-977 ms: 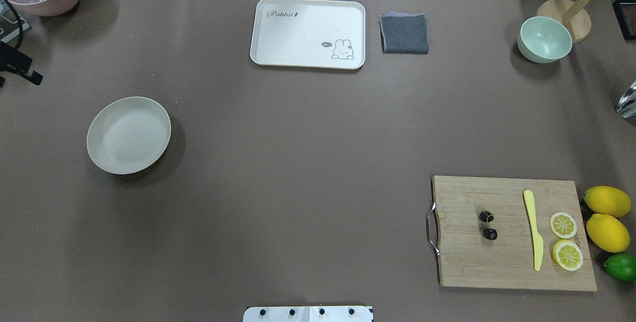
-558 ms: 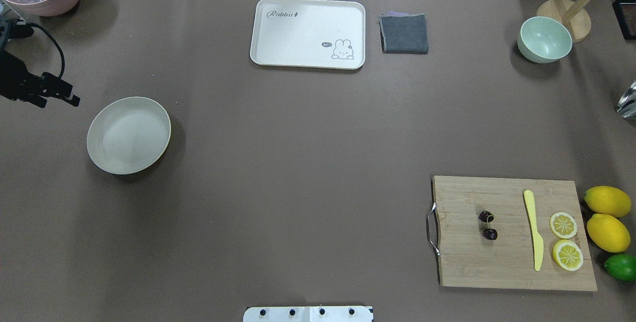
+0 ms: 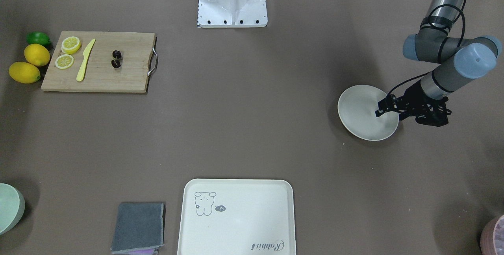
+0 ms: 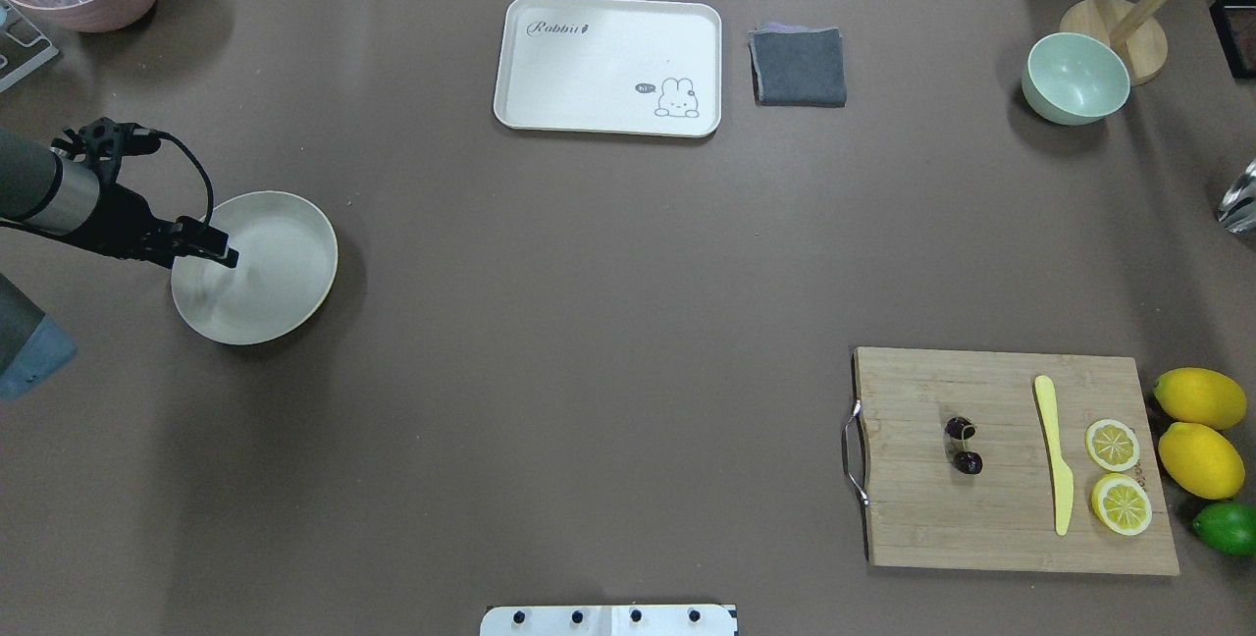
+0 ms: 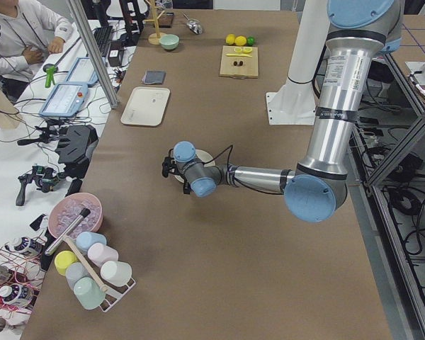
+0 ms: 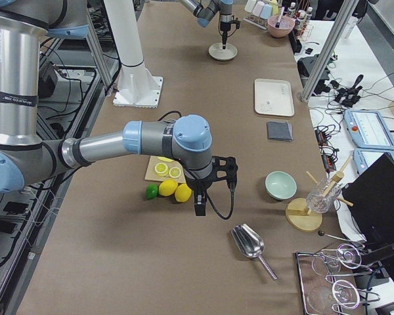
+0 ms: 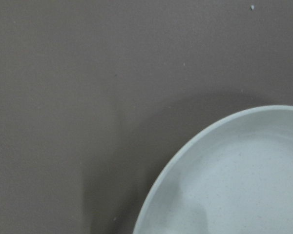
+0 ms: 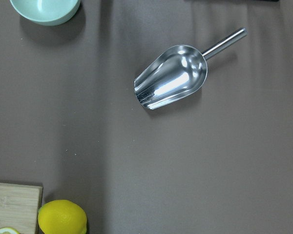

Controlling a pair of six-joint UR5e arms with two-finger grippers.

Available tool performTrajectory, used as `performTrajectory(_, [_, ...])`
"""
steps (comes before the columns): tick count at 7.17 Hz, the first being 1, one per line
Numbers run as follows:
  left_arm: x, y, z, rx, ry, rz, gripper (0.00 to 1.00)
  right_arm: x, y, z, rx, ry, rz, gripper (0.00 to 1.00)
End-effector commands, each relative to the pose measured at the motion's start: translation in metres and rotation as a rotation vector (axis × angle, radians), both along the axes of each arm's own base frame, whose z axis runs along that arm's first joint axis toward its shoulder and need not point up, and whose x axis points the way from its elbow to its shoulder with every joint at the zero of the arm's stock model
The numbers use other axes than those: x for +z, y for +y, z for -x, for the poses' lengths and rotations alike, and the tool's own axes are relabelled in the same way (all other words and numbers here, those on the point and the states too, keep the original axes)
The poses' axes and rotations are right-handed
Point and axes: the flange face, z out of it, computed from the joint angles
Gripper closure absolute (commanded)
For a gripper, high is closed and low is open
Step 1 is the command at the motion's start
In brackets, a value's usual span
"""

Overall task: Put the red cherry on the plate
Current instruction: 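Lower the left gripper to the rim of the white plate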

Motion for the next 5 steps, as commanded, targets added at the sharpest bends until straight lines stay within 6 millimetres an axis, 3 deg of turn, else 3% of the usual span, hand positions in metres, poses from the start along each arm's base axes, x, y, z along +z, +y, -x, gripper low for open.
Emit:
performTrajectory(1, [0.002, 0.005, 0.002, 0.005, 0.011, -0.006, 1.00, -0.004, -0.003, -0.001, 0.000, 0.002, -0.009, 0.00])
performTrajectory(5, [-0.007, -0.002, 0.018, 0.021, 0.052, 0.021, 1.00, -0.003, -0.001, -0.001, 0.002, -0.001, -0.005, 0.00])
